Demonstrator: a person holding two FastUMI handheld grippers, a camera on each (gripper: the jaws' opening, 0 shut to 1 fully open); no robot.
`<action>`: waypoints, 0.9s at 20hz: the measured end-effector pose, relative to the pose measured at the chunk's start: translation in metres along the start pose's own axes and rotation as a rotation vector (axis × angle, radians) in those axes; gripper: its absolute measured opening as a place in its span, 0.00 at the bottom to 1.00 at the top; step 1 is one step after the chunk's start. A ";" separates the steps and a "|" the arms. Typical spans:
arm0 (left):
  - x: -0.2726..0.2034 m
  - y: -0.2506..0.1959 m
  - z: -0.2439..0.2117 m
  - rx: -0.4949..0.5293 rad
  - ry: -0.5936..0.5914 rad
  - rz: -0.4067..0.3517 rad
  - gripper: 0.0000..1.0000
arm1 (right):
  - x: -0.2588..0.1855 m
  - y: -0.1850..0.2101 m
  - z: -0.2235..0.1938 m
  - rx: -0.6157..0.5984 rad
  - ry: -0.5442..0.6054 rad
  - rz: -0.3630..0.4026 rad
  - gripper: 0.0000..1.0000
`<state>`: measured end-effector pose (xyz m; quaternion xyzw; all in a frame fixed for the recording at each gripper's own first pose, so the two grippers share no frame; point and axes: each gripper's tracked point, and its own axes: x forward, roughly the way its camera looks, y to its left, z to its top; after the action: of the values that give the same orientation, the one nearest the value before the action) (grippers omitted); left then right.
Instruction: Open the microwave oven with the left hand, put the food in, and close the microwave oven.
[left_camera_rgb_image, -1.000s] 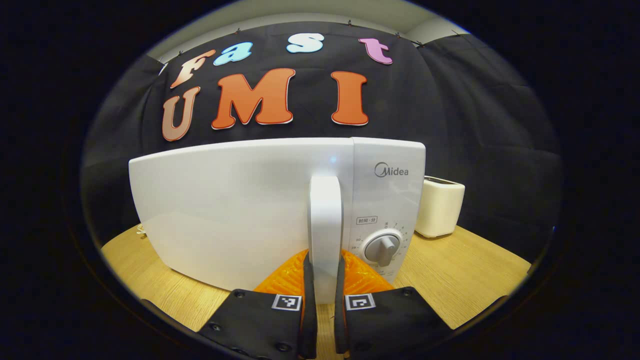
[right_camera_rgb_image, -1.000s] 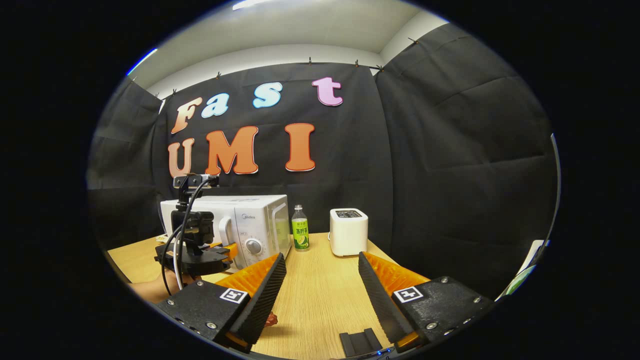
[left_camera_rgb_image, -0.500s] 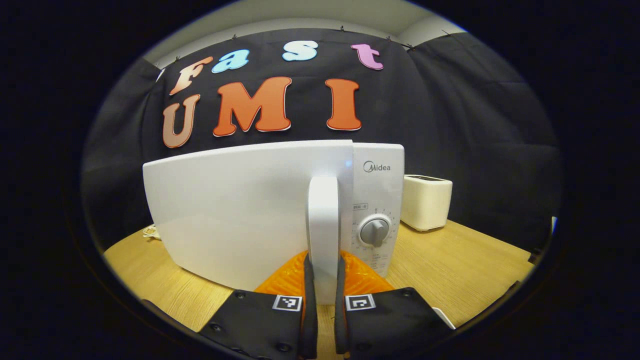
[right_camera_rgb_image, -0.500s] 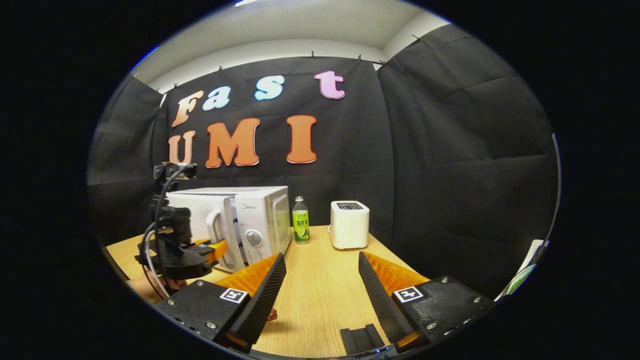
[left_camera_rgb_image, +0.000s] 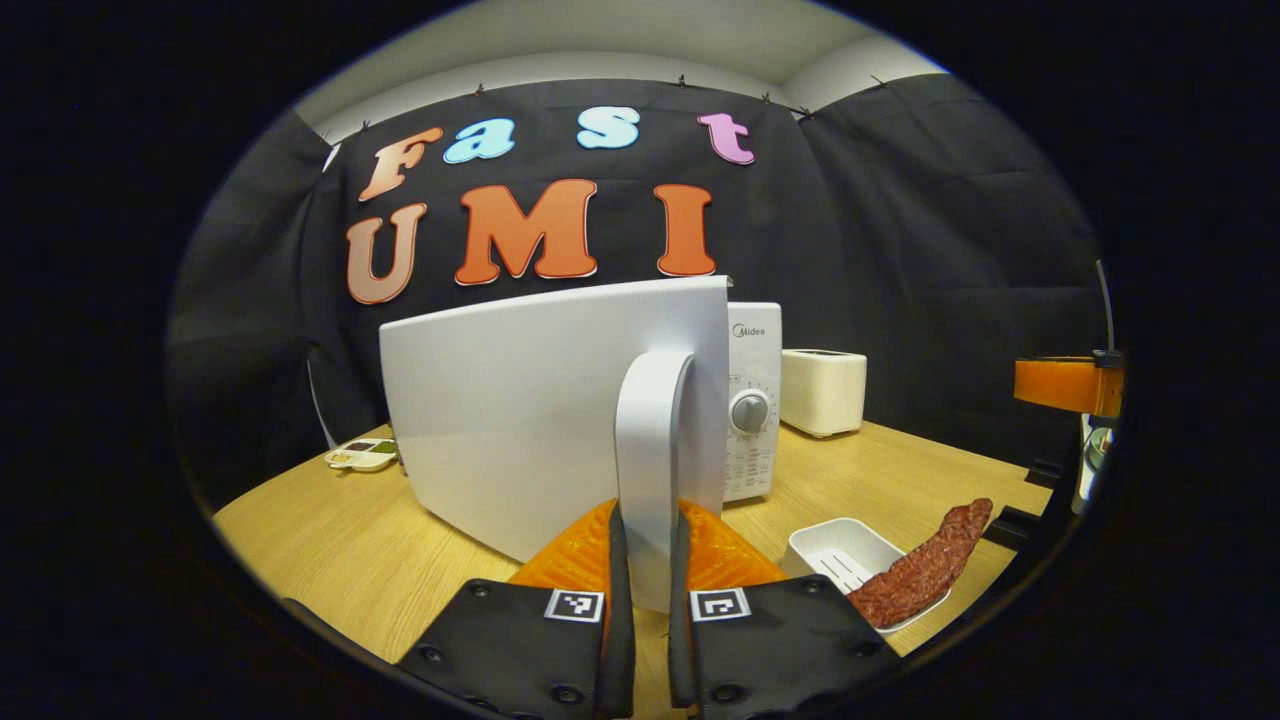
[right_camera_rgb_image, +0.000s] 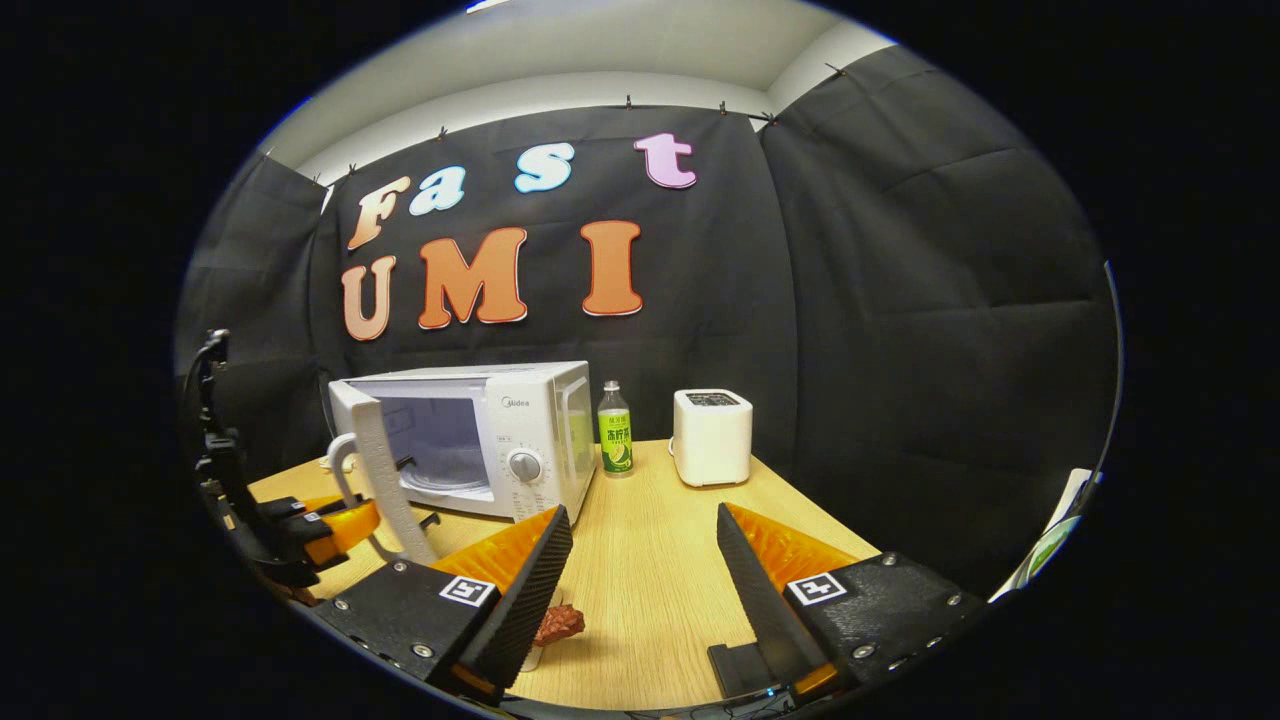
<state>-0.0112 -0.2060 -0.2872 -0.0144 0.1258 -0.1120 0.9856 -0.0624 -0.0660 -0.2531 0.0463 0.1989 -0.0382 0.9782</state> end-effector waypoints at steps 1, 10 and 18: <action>-0.013 0.009 -0.001 -0.003 -0.009 0.007 0.17 | 0.000 0.000 0.000 -0.003 -0.001 -0.003 0.90; -0.103 0.132 -0.015 0.007 -0.045 0.230 0.19 | -0.005 0.005 -0.010 0.029 0.019 -0.030 0.91; -0.135 0.202 -0.026 -0.063 -0.024 0.247 0.33 | -0.011 0.006 -0.021 0.020 0.036 -0.065 0.91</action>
<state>-0.1018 0.0209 -0.2907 -0.0312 0.1183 0.0144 0.9924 -0.0805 -0.0572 -0.2678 0.0502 0.2177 -0.0710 0.9721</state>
